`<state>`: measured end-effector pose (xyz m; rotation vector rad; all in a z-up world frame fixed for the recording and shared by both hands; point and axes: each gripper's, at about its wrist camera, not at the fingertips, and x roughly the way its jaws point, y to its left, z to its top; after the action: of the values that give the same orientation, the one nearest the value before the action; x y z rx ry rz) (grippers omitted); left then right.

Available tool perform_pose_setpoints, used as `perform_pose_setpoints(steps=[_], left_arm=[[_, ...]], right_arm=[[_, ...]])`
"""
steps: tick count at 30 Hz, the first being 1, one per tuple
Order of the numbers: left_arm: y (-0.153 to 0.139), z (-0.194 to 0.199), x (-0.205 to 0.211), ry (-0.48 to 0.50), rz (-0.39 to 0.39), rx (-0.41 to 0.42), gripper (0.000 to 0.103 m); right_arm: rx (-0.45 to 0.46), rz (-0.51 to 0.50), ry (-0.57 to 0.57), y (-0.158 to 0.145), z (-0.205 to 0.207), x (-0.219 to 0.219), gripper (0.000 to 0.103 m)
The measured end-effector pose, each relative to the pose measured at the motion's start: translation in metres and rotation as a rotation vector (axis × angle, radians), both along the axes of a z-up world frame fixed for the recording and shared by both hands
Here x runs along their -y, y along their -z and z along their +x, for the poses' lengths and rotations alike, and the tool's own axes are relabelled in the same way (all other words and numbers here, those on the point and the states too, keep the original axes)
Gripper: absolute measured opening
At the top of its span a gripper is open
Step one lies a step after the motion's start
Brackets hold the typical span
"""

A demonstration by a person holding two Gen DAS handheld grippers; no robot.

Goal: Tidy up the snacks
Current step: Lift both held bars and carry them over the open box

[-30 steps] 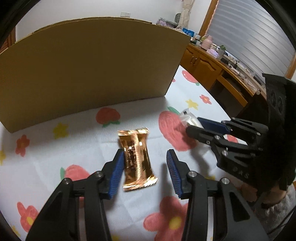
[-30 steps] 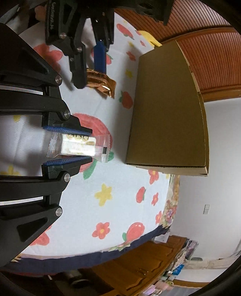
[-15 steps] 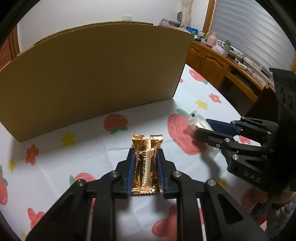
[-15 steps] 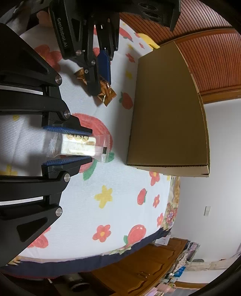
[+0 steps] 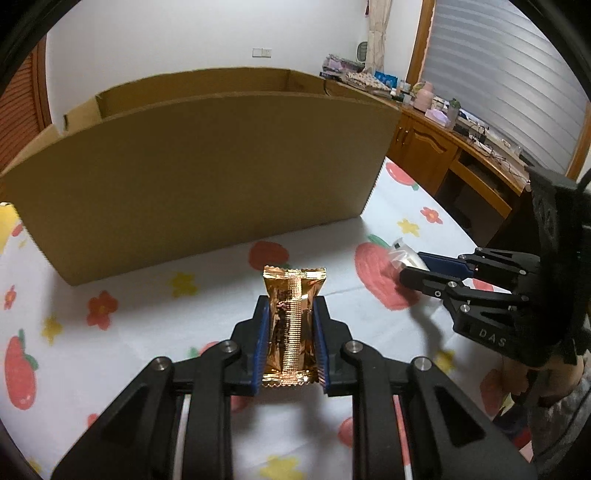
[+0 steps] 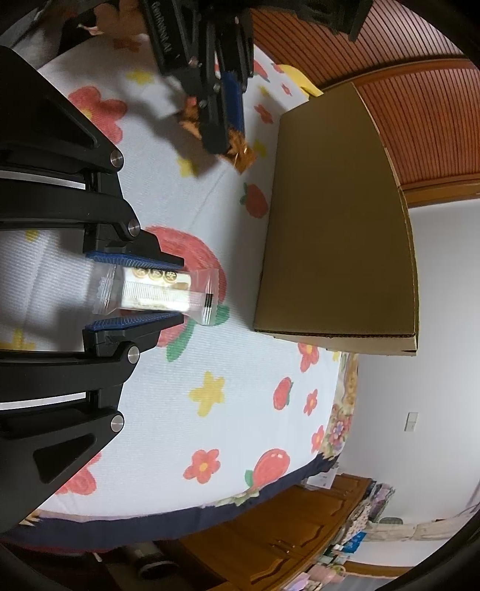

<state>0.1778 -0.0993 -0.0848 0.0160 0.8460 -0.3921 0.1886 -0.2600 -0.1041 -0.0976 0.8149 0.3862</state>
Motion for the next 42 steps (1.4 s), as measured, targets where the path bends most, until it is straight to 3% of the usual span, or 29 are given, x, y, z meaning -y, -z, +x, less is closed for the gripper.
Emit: perform_pose_setpoints(steps=[13, 24, 36, 42], left_arm=[[-0.046, 0.000, -0.061, -0.089, -0.041, 0.131, 0.019], [-0.073, 0.008, -0.086, -0.121, -0.047, 0.198, 0.019], [-0.109, 0.024, -0.085, -0.118, -0.037, 0.277, 0.019], [-0.113, 0.042, -0.087, -0.130, -0.033, 0.278, 0.019]], right_arm=[[0.019, 0.020, 0.021, -0.003, -0.002, 0.006, 0.021], [0.032, -0.016, 0.041, -0.014, -0.002, 0.006, 0.021], [0.223, 0.026, -0.041, -0.109, -0.009, -0.019, 0.021], [0.281, 0.034, -0.067, -0.134, 0.001, -0.040, 0.021]])
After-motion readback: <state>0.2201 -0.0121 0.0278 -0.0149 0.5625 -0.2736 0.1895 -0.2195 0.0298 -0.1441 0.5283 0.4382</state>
